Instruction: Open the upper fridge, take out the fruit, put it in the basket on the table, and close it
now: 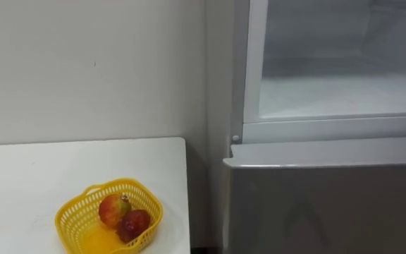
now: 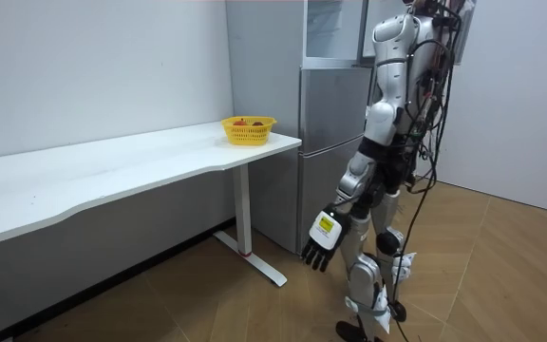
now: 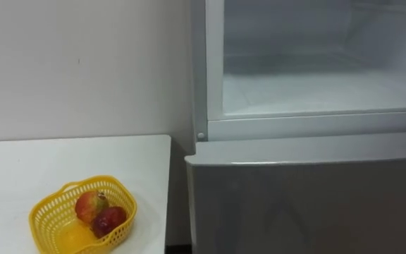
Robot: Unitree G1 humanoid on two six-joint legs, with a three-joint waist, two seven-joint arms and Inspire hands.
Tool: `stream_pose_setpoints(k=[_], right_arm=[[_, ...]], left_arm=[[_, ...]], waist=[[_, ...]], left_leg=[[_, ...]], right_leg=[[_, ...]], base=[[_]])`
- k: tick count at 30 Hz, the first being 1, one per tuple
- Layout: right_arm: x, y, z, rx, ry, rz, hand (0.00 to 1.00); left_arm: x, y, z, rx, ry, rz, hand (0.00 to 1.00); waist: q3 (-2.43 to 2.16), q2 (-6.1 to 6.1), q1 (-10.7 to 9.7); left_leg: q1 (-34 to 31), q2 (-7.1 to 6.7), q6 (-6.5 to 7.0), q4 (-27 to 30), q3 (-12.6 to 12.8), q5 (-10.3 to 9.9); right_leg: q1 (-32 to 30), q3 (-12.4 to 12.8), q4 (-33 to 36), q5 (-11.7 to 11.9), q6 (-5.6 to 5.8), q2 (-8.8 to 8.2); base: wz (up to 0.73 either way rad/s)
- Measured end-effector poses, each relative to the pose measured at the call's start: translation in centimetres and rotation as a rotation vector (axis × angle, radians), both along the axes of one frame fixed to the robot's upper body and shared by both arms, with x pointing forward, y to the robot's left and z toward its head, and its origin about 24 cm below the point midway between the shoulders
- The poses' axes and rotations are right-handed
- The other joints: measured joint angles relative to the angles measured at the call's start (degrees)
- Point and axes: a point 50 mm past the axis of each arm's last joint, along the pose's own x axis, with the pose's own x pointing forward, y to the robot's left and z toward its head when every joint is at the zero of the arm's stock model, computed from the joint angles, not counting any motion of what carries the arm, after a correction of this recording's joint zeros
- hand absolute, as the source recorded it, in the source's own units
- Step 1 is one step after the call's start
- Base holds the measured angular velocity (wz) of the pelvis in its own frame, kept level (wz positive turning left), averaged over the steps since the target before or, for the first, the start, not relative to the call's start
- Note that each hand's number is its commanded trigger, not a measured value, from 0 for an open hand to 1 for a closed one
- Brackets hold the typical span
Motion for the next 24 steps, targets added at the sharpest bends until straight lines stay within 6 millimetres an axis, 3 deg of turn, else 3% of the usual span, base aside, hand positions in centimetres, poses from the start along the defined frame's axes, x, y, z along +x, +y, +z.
stream_pose_setpoints(k=[6,11,15,19,24], right_arm=[[-1.9,-2.0,0.1,0.215,-0.340,-0.842,0.00],[-1.7,-2.9,0.4,0.312,-0.633,-1.276,0.00],[-0.7,-3.9,1.0,0.347,-0.800,-1.408,0.00],[1.4,-5.4,2.6,0.375,-0.961,-1.393,0.00],[5.3,-7.9,6.8,0.397,-1.263,-1.254,0.00]], left_arm=[[-2.2,1.3,0.4,0.028,0.029,0.135,0.00],[-1.8,1.8,0.6,0.038,0.003,0.185,0.00],[-0.5,2.2,0.8,0.026,-0.046,0.196,0.00],[-0.4,2.1,0.8,0.005,-0.049,0.193,0.00],[0.0,1.9,0.8,-0.002,-0.068,0.189,0.00]], waist=[[-0.20,-0.85,-2.2],[-0.23,-0.85,-4.7],[-0.28,-0.93,-5.1],[-0.30,-0.95,-5.2],[-0.46,-0.89,-4.6]], left_leg=[[-0.2,-0.42,0.00,0.3,-1.1,0.0],[-0.3,-0.54,0.03,0.3,-0.9,0.0],[-0.3,-0.51,0.04,0.3,0.0,0.0],[-0.6,-0.52,0.06,0.3,0.8,0.0],[-1.6,-0.47,0.08,0.4,1.7,0.0]], right_leg=[[0.7,-1.4,0.1,-0.4,0.14,-0.41],[0.2,-1.2,0.7,-0.6,0.24,-0.60],[-1.0,-0.3,1.9,-0.9,0.25,-0.67],[-2.2,0.6,3.1,-1.1,0.27,-0.74],[-3.0,1.6,3.1,-1.0,0.28,-0.70]], base=[[0.11],[-0.01],[-0.13],[-0.14],[-0.05]])
